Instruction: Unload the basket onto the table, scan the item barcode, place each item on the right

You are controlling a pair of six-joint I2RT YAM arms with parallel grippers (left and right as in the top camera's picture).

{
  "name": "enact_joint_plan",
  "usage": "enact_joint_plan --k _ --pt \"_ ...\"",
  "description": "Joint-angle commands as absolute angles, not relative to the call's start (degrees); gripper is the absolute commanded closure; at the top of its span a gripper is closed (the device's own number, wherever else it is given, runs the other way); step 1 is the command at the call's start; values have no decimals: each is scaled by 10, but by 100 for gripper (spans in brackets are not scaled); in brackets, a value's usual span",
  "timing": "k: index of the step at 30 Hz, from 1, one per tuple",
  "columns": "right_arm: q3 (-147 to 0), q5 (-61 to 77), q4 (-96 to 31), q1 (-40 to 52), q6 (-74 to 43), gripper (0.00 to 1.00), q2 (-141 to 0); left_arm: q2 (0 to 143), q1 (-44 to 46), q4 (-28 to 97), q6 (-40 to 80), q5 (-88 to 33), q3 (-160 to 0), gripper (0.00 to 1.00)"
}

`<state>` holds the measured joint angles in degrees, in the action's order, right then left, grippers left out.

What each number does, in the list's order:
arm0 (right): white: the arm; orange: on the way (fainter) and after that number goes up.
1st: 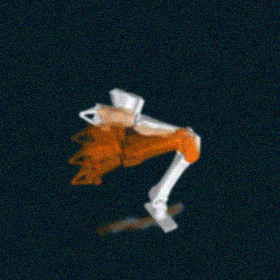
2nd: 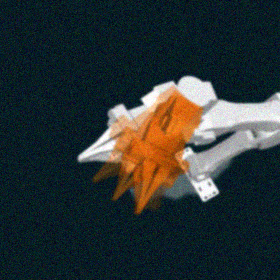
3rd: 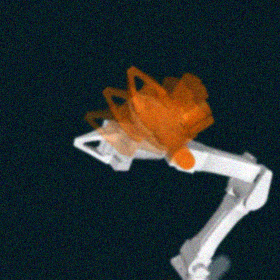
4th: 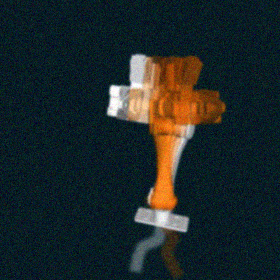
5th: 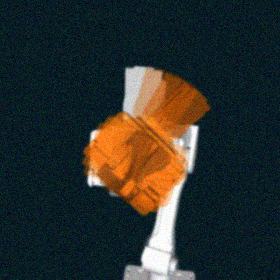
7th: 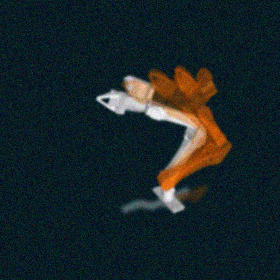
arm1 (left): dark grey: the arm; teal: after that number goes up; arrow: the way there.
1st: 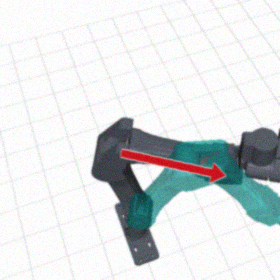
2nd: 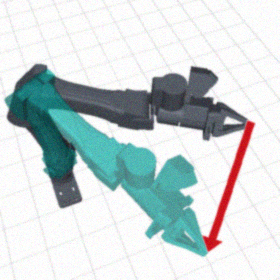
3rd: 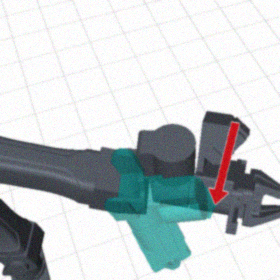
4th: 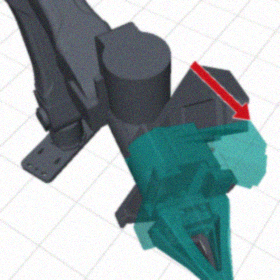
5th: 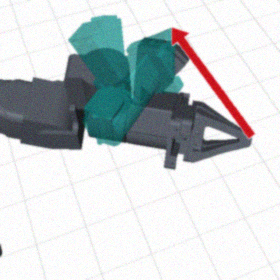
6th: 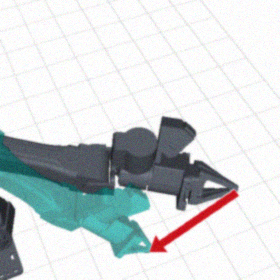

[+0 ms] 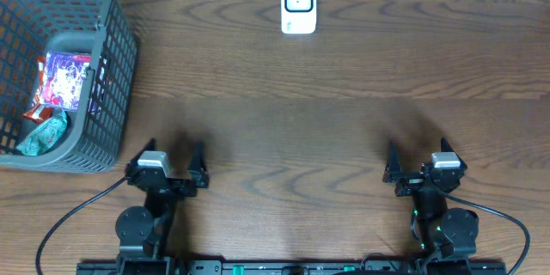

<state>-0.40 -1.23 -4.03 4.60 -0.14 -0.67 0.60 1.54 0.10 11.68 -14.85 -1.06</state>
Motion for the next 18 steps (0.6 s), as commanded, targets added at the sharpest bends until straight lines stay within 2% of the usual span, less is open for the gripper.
enact_joint_plan --k 1,4,6,8,12,18 --pt "-3 -11 -43 45 5 1 -4 6 14 -11 342 -297 -3 2" --pt "-3 -11 -43 45 5 1 -4 6 14 -187 437 -287 -4 2" --pt "-3 -11 -43 45 5 1 -4 9 14 -332 442 -277 -11 2" --pt "-3 -11 -43 45 5 1 -4 19 14 -395 442 -230 -42 2" --pt "-3 -11 -43 45 5 1 -4 77 14 -372 394 -200 -159 2" --pt "-3 -11 -43 45 5 1 -4 302 14 -160 85 -175 -454 2"
